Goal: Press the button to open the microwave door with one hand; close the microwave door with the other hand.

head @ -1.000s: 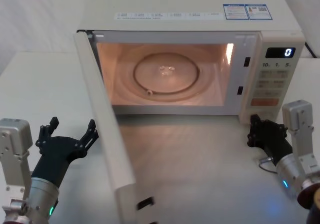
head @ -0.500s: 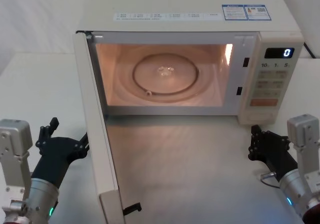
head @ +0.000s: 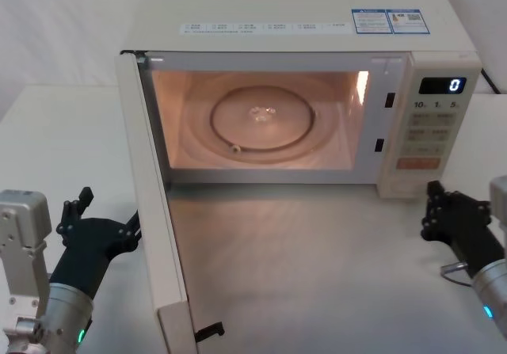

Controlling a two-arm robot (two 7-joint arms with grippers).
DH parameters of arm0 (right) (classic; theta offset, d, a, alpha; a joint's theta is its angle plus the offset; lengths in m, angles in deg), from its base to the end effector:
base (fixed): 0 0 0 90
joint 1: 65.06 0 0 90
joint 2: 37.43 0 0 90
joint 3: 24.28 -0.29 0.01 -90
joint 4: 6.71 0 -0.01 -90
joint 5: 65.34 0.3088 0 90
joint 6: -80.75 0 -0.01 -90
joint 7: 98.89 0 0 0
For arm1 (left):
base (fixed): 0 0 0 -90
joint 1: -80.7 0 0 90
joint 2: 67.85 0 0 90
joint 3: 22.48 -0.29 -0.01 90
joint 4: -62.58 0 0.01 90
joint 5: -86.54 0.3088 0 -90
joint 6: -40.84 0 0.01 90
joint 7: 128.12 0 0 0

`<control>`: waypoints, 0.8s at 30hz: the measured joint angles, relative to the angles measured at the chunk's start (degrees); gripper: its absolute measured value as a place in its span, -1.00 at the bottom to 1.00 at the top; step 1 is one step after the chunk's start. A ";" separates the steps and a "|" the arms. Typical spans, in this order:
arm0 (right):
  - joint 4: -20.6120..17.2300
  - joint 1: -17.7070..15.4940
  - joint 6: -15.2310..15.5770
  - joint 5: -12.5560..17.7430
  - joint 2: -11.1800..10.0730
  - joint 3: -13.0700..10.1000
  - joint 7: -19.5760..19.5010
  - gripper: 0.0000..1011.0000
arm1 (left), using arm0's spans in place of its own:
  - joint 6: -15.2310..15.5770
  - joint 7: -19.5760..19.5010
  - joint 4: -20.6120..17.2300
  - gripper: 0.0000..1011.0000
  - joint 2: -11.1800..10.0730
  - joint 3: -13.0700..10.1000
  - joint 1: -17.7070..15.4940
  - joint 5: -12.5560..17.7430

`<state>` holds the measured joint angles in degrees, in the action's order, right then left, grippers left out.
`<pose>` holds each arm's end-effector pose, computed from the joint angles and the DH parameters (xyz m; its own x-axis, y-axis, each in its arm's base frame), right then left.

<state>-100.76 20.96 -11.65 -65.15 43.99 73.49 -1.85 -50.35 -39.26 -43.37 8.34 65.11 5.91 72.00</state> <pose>0.3054 0.0026 -0.3025 0.2652 -0.9545 0.1365 0.9633 0.2685 0.0058 0.2530 0.0376 -0.2852 0.1244 0.9917 -0.0325 -0.9921 0.1239 -0.0176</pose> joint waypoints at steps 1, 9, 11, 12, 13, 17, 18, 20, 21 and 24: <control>-0.34 -0.20 0.03 -0.02 -0.10 -0.32 -0.12 -1.00 | 0.00 0.00 0.00 0.98 0.00 0.00 0.00 0.00; -2.71 -1.78 0.17 -0.12 -0.66 -3.52 -1.34 -1.00 | 0.00 0.00 0.00 0.98 0.00 0.00 0.00 0.00; -2.95 -1.98 0.19 -0.12 -0.68 -3.99 -1.47 -1.00 | 0.00 0.00 0.00 0.98 0.00 0.00 0.00 0.00; -3.11 -2.17 0.22 -0.12 -0.68 -4.43 -1.57 -1.00 | 0.00 0.00 0.00 0.98 0.00 0.00 0.00 0.00; -3.15 -2.24 0.25 -0.13 -0.68 -4.59 -1.59 -1.00 | 0.00 0.00 0.00 0.98 0.00 0.00 0.00 0.00; -3.27 -2.43 0.35 -0.16 -0.63 -5.00 -1.64 -1.00 | 0.00 0.00 0.00 0.98 0.00 0.00 0.00 0.00; -3.27 -2.43 0.35 -0.17 -0.62 -4.98 -1.64 -1.00 | 0.00 0.00 0.00 0.98 0.00 0.00 0.00 0.00; -3.26 -2.40 0.35 -0.17 -0.61 -4.93 -1.64 -1.00 | 0.00 0.00 0.00 0.98 0.00 0.00 0.00 0.00; -3.25 -2.39 0.35 -0.17 -0.61 -4.91 -1.64 -1.00 | 0.00 0.00 0.00 0.98 0.00 0.00 0.00 0.00; -3.22 -2.36 0.34 -0.18 -0.60 -4.86 -1.64 -1.00 | 0.00 0.00 0.00 0.98 0.00 0.00 0.00 0.00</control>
<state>-103.97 18.60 -11.31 -65.32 43.39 68.63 -3.49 -50.35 -39.26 -43.37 8.35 65.11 5.91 72.00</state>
